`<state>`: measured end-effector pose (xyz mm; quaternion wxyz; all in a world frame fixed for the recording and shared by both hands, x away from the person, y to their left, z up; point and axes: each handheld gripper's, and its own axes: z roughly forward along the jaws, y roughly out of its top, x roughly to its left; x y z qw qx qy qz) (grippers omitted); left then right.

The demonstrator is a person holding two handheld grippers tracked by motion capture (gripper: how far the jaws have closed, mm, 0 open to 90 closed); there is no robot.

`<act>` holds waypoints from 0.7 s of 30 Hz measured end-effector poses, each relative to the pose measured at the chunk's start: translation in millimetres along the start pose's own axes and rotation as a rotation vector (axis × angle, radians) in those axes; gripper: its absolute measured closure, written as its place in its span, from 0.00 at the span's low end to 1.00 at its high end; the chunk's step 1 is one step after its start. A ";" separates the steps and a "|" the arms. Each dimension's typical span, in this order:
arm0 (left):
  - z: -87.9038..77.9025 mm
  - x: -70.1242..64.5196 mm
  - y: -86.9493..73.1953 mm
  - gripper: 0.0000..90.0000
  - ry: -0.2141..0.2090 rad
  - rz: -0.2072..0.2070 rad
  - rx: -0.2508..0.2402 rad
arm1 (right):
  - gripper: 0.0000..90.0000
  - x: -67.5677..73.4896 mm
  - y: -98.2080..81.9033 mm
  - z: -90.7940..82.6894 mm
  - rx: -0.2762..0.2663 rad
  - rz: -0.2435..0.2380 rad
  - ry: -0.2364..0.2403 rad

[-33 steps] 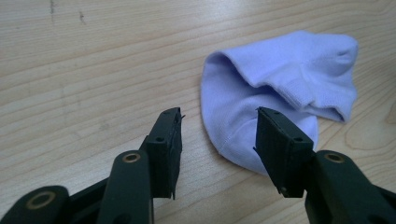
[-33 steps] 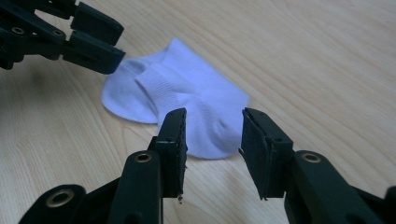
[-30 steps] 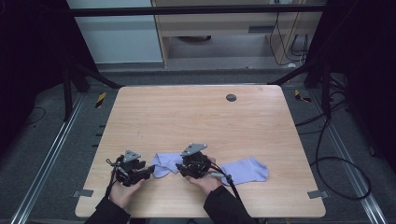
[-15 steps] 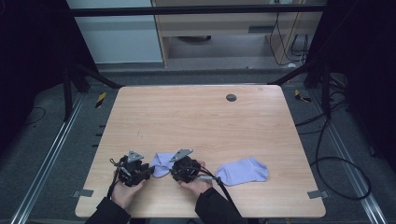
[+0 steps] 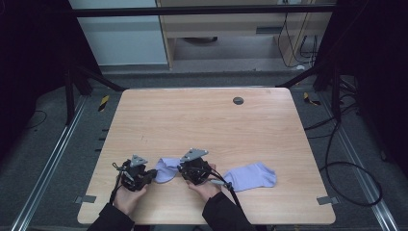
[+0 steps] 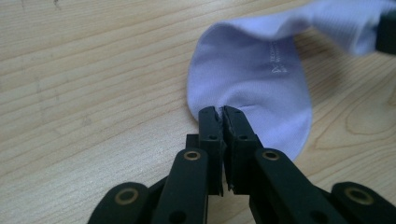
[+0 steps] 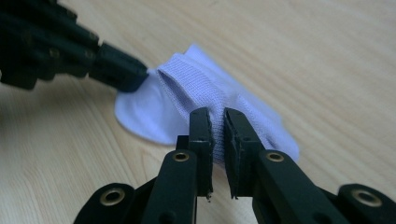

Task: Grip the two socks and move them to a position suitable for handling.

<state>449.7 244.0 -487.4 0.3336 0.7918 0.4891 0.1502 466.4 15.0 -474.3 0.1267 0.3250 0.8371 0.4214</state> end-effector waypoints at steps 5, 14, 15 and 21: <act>-1.4 0.9 0.4 0.96 -0.012 0.021 0.012 | 0.91 -9.4 11.4 -3.5 -0.038 0.067 -0.011; -1.9 0.8 1.6 0.96 -0.008 0.043 0.018 | 0.90 -25.6 24.0 18.8 -0.041 0.115 -0.103; -1.7 0.8 1.7 0.96 -0.006 0.044 0.019 | 0.90 -25.6 24.0 18.8 -0.041 0.115 -0.103; 0.1 2.5 1.5 0.94 0.003 0.035 0.015 | 0.84 -34.1 26.0 30.1 -0.040 0.113 -0.154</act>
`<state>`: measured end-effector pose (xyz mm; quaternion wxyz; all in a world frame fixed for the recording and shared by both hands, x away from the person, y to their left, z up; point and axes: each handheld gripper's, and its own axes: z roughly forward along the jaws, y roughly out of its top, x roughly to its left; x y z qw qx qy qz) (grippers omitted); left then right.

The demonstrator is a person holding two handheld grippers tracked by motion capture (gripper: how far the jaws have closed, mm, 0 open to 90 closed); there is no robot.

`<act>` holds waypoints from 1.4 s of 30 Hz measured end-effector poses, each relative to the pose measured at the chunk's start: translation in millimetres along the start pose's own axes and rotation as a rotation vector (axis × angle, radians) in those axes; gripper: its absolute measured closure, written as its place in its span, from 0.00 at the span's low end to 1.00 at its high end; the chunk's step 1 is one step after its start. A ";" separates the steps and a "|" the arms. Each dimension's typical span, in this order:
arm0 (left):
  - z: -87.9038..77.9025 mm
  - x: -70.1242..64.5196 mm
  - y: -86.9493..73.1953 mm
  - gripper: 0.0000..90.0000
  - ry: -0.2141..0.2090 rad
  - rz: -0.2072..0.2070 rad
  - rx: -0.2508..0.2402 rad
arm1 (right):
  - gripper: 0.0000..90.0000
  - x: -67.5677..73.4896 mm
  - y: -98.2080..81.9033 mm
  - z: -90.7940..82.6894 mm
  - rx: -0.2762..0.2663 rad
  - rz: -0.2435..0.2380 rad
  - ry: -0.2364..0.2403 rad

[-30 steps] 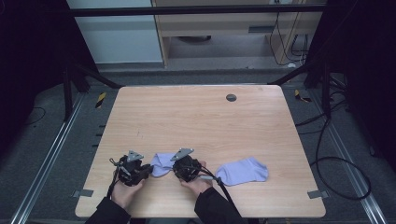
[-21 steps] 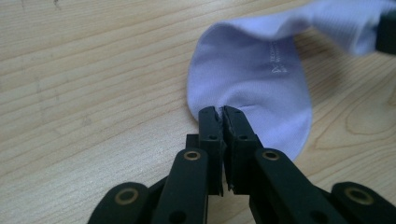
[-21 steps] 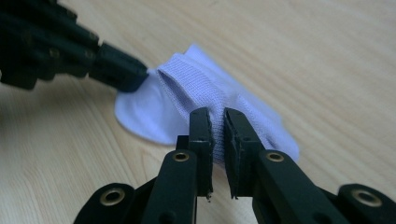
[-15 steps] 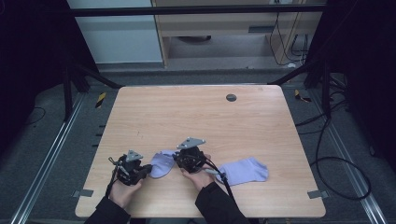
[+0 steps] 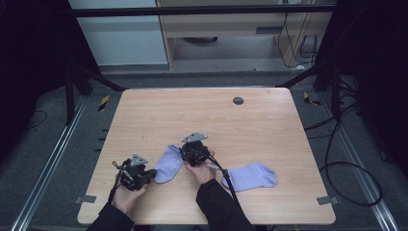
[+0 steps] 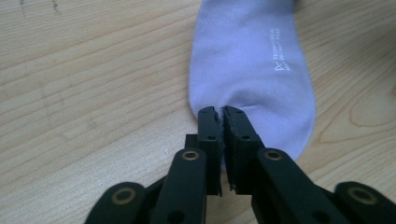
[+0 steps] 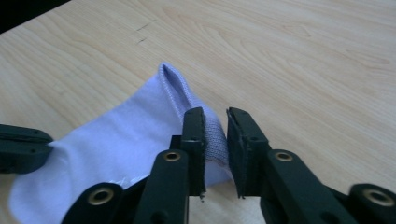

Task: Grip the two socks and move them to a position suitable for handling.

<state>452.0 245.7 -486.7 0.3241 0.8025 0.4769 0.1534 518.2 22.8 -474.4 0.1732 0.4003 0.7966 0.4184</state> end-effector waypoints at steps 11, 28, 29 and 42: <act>-15.9 1.5 -2.9 0.68 0.045 -0.053 -0.065 | 0.67 -17.8 4.4 -6.8 -0.015 -0.028 -0.052; -1.8 -5.6 -3.7 0.83 0.027 -0.051 0.018 | 0.83 -35.9 -15.0 15.6 0.122 0.023 -0.066; -1.0 -5.8 -3.5 0.85 0.028 -0.048 0.023 | 0.87 -36.1 -15.3 15.6 0.127 0.021 -0.065; -8.9 7.3 8.9 0.99 0.060 -0.041 -0.021 | 0.98 -28.4 -16.3 -13.7 0.066 0.042 0.009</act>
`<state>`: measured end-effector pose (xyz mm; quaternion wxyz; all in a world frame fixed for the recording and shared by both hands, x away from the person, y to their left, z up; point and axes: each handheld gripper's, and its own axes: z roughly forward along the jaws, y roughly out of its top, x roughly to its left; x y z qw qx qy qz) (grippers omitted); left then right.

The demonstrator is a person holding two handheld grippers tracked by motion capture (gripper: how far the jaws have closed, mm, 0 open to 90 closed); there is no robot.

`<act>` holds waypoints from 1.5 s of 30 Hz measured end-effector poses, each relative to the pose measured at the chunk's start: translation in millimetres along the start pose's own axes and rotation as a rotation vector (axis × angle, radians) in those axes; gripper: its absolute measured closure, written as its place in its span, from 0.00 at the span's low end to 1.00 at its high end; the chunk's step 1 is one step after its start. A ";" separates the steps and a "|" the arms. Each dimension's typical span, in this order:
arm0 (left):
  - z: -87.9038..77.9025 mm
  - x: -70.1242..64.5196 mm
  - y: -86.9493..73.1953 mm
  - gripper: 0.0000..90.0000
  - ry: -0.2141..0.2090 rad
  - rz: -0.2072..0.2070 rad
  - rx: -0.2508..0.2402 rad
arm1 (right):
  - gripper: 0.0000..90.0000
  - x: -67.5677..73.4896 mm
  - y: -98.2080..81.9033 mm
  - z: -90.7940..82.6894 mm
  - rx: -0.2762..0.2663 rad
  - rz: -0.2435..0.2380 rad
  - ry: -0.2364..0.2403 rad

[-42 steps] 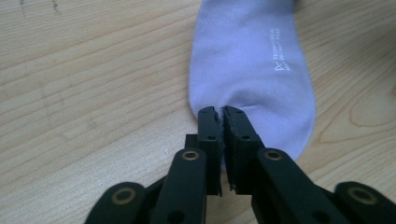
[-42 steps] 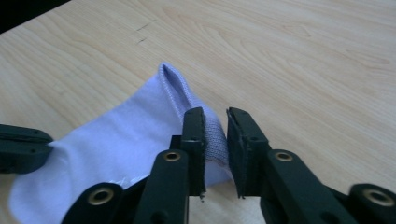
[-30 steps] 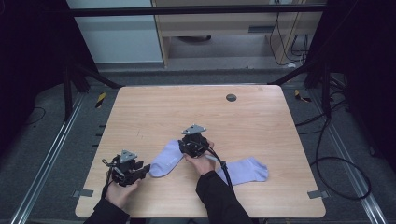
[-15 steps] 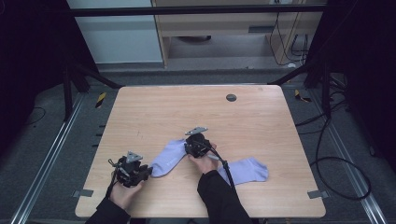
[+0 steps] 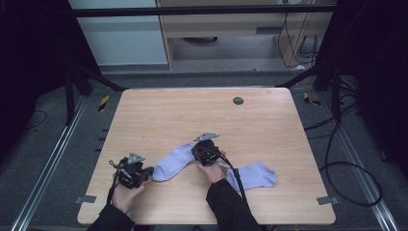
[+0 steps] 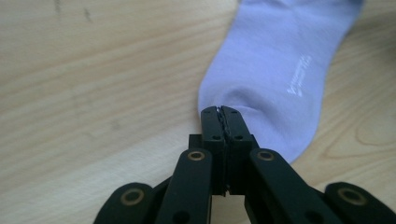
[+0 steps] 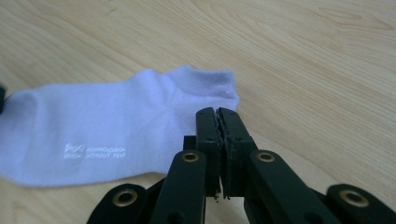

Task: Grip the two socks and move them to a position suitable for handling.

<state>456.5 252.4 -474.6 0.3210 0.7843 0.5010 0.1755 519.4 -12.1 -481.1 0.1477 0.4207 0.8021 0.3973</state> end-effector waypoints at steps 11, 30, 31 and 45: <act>7.5 13.1 9.4 0.99 0.057 0.016 -0.003 | 0.94 21.1 -25.5 -14.2 0.028 -0.007 0.035; -14.8 7.9 16.9 0.67 0.019 -0.044 -0.127 | 0.66 -10.6 -16.1 -60.0 -0.052 0.042 0.004; -15.6 5.5 17.8 0.64 0.013 -0.046 -0.134 | 0.65 -15.1 -16.0 -64.9 -0.061 0.037 0.000; -18.5 -41.0 32.0 0.54 -0.072 0.029 -0.152 | 0.55 -70.2 -43.4 -137.4 -0.084 0.058 -0.088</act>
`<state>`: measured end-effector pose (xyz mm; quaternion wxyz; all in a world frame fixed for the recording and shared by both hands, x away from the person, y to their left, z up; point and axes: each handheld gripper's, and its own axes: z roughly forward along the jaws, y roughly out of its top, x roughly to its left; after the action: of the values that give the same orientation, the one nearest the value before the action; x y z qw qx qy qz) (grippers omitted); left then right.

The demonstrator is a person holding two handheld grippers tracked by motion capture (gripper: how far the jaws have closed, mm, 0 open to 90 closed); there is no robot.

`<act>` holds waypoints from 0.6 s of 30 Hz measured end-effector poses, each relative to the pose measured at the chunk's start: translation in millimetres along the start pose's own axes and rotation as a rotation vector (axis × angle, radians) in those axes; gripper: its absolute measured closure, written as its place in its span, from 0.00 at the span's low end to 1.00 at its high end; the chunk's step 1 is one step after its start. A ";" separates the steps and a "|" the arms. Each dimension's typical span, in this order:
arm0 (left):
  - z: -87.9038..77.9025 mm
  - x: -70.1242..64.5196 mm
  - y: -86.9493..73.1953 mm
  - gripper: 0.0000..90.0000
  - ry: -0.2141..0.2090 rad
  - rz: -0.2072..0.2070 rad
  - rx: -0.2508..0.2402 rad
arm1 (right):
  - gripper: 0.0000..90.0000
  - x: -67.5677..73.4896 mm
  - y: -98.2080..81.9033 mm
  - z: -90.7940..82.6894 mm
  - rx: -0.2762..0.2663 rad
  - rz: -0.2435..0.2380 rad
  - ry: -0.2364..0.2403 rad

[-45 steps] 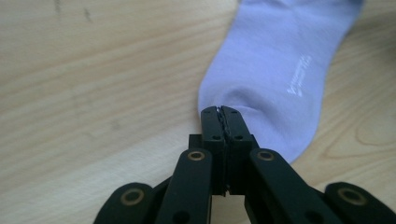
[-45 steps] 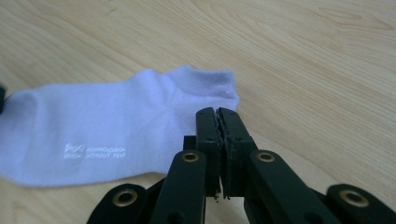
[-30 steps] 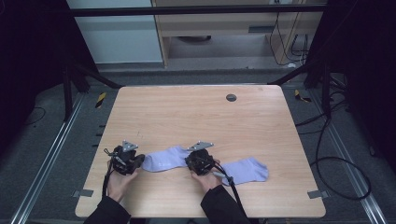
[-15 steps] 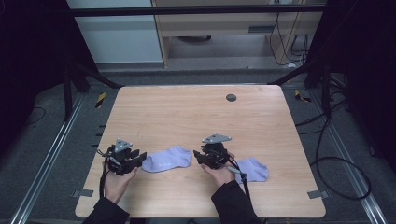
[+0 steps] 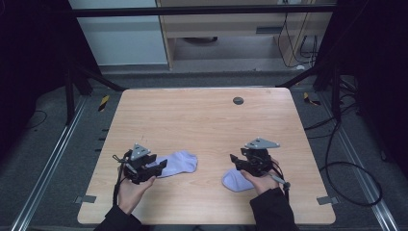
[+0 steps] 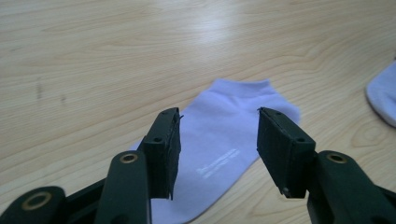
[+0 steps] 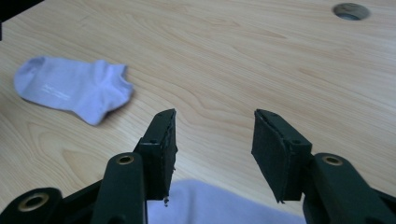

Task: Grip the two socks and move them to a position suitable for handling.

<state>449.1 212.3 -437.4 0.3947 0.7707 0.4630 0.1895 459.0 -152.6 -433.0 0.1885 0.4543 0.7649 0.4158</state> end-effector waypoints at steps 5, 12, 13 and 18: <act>13.7 -25.8 7.2 0.53 -0.041 0.037 0.012 | 0.54 -20.3 -17.1 -18.8 0.000 0.021 -0.033; 35.6 -59.2 11.6 0.54 -0.083 0.085 0.045 | 0.53 -40.8 -41.4 -37.2 0.007 0.031 -0.075; 38.2 -63.0 12.0 0.54 -0.087 0.090 0.050 | 0.53 -45.6 -46.5 -40.7 0.006 0.031 -0.082; 50.0 -79.0 13.5 0.54 -0.101 0.112 0.067 | 0.53 -56.1 -57.0 -43.5 0.016 0.041 -0.107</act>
<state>450.1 119.0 -451.9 0.3803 0.8167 0.4049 0.1564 428.3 -234.4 -458.6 0.2168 0.4930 0.7476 0.3886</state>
